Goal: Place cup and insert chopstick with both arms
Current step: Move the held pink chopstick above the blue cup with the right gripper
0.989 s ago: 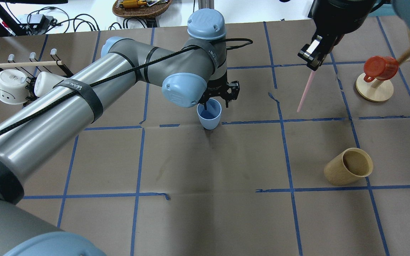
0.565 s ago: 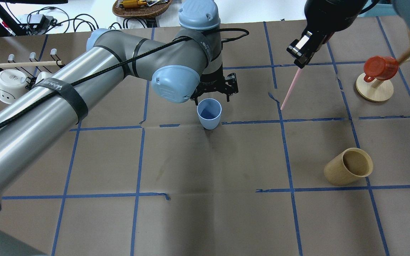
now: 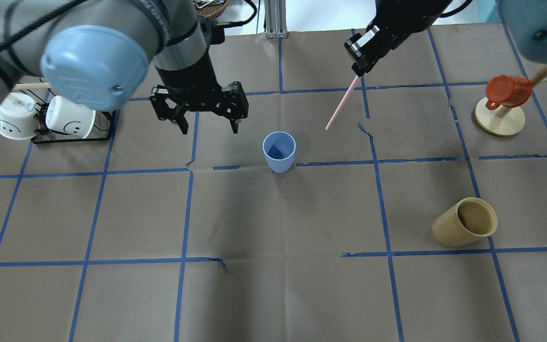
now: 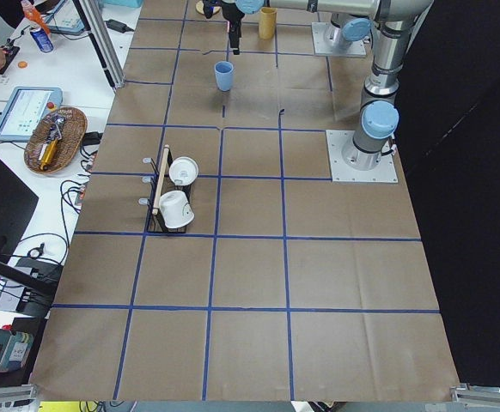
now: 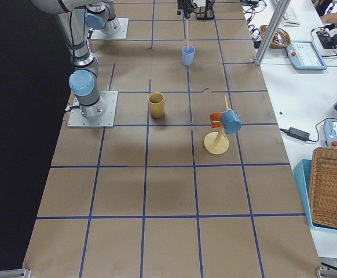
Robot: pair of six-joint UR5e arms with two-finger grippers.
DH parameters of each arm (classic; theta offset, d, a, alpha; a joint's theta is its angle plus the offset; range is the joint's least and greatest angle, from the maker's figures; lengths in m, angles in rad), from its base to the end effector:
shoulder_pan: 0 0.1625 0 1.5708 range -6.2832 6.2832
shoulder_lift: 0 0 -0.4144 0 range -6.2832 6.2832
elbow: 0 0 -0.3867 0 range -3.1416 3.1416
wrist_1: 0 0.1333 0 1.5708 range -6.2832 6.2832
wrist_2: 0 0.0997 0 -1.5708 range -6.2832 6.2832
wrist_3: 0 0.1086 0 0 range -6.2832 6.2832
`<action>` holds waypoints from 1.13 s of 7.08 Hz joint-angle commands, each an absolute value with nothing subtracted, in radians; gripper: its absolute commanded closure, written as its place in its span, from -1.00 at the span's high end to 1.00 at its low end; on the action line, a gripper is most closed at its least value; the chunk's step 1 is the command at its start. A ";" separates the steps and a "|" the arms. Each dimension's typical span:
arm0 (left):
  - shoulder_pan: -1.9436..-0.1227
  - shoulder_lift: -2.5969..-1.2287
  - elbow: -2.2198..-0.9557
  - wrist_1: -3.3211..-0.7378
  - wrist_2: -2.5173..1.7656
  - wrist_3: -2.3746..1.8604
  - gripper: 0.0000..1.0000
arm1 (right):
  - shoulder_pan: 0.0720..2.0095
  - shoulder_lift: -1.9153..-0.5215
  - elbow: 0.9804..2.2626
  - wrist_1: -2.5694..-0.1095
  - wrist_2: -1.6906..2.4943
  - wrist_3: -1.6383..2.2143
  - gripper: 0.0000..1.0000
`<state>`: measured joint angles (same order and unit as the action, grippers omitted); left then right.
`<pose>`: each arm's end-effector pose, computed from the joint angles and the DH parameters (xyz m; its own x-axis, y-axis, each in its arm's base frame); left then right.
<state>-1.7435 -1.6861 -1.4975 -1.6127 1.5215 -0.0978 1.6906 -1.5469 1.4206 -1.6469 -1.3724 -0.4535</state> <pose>-0.2267 -0.4927 0.4415 -0.9967 0.0709 0.0407 0.0743 0.9933 0.0882 0.2149 -0.4904 0.5412 -0.8194 -0.5668 -0.0855 -0.5296 0.8057 -0.2653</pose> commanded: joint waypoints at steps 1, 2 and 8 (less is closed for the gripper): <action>-1.663 -1.637 -1.512 -1.652 1.526 0.015 1.00 | 1.768 -1.481 1.417 -1.779 -1.365 -0.344 -0.92; -1.658 -1.629 -1.516 -1.638 1.523 0.038 1.00 | 1.784 -1.444 1.416 -1.805 -1.371 -0.335 -0.92; -1.657 -1.626 -1.516 -1.637 1.525 0.043 1.00 | 1.851 -1.405 1.503 -1.830 -1.377 -0.305 -0.92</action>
<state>-1.6570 -1.6266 -1.5156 -1.6368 1.5236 0.0453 1.8392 -1.4088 1.4827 -1.8153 -1.3752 -0.3068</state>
